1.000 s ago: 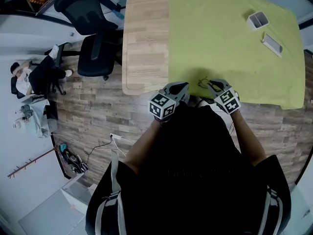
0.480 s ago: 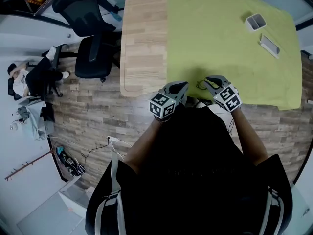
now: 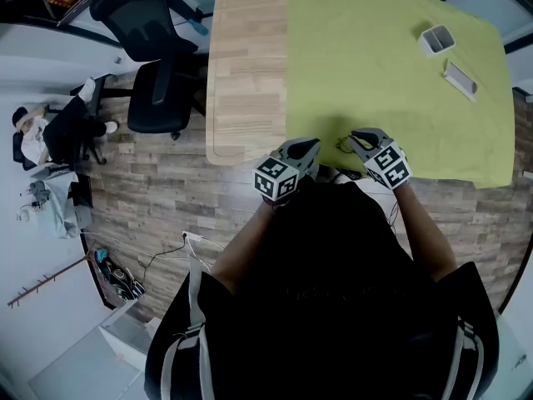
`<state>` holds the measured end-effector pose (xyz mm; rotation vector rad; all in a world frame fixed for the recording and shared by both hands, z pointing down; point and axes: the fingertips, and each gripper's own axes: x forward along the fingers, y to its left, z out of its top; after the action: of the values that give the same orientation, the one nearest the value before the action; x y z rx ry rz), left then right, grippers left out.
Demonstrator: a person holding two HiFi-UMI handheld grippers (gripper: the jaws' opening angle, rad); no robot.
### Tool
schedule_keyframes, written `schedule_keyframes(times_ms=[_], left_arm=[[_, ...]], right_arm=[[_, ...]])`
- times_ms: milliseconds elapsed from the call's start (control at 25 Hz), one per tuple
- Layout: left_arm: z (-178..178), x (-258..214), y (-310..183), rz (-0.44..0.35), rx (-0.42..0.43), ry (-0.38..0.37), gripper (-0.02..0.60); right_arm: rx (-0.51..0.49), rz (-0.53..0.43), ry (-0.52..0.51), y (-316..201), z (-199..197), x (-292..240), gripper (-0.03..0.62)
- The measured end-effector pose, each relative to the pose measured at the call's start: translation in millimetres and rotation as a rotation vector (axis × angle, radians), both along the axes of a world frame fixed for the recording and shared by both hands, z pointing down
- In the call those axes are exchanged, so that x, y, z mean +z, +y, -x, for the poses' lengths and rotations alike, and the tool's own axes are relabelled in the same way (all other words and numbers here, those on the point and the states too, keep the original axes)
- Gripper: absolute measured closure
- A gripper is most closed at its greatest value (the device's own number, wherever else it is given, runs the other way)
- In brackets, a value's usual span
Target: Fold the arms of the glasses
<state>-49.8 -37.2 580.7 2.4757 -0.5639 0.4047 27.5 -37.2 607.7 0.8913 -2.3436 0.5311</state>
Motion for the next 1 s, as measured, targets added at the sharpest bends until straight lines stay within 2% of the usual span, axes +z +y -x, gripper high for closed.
schedule_keyframes(times_ms=[280,1000], left_arm=[[-1.7,1.6,-2.4,0.009,0.012,0.005,0.565],[-0.6,11.8,8.2,0.044,0.044,-0.03,0.565]], right_arm=[[0.011,0.013,-0.016,4.5,-2.1,0.8,0.559],[0.145,0.058,-0.046,18.1,-43.7,16.4,0.559]])
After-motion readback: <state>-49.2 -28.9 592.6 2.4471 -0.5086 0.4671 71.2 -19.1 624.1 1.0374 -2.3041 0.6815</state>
